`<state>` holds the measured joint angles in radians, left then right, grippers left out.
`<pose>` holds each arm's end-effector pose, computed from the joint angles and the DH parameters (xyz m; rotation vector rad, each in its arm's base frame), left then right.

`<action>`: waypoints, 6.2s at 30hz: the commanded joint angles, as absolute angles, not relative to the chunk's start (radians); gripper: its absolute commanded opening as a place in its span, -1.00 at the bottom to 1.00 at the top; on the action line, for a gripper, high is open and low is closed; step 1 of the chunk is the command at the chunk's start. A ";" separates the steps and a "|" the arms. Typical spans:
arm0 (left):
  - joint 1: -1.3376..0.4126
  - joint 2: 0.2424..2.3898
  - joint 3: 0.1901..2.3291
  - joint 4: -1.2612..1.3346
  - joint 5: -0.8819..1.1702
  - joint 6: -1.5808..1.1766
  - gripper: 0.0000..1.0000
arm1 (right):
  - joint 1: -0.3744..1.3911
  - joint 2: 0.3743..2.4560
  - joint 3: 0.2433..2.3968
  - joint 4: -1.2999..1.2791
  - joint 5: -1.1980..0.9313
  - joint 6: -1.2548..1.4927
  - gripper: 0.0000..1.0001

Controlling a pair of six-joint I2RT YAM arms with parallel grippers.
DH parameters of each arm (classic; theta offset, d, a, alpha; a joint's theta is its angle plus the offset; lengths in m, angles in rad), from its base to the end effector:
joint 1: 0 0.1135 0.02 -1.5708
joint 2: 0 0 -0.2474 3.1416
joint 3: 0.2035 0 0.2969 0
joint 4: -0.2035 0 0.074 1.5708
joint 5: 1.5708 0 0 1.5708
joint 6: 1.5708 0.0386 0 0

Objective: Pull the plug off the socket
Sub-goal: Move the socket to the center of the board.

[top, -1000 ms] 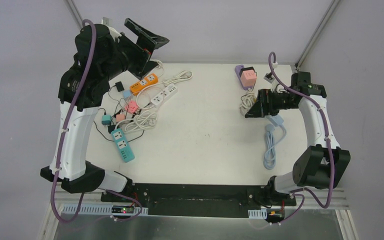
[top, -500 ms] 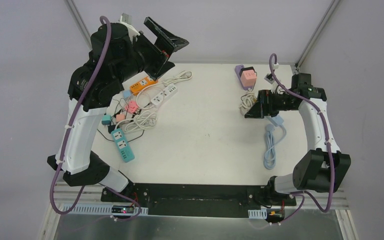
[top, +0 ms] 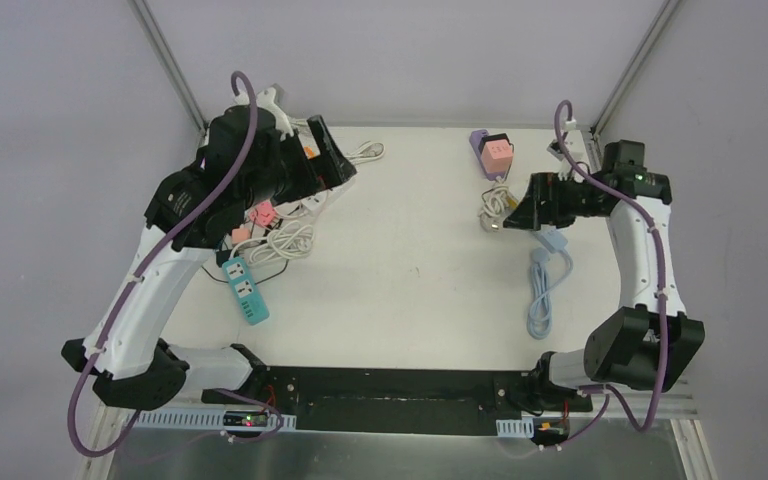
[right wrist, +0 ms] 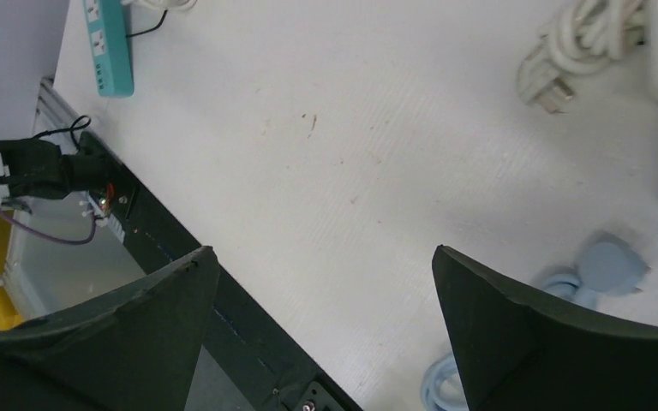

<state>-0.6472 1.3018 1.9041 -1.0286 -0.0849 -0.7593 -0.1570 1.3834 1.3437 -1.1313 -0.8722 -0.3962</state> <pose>0.2112 -0.1555 0.5197 -0.1742 2.0837 -0.8030 0.3062 -0.0185 0.3140 -0.5059 2.3308 0.9331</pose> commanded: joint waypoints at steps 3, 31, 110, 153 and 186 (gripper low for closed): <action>-0.647 1.092 1.582 -0.835 -0.054 -0.464 0.98 | -0.300 1.372 1.499 -1.221 -0.819 -0.451 1.00; -0.647 1.067 1.201 -0.514 -0.046 -0.420 0.98 | -0.388 1.502 1.442 -0.985 -0.679 -0.491 1.00; -0.647 1.082 1.102 -0.460 0.012 -0.399 0.98 | -0.284 1.799 1.182 -0.555 -0.542 -0.940 0.90; -0.647 0.991 1.027 -0.423 0.115 -0.411 0.92 | -0.143 1.687 1.087 -0.841 -0.658 -1.212 -1.00; -0.652 0.698 0.499 0.094 0.346 -0.300 0.87 | 0.493 1.592 1.102 -0.859 -0.545 -0.978 0.99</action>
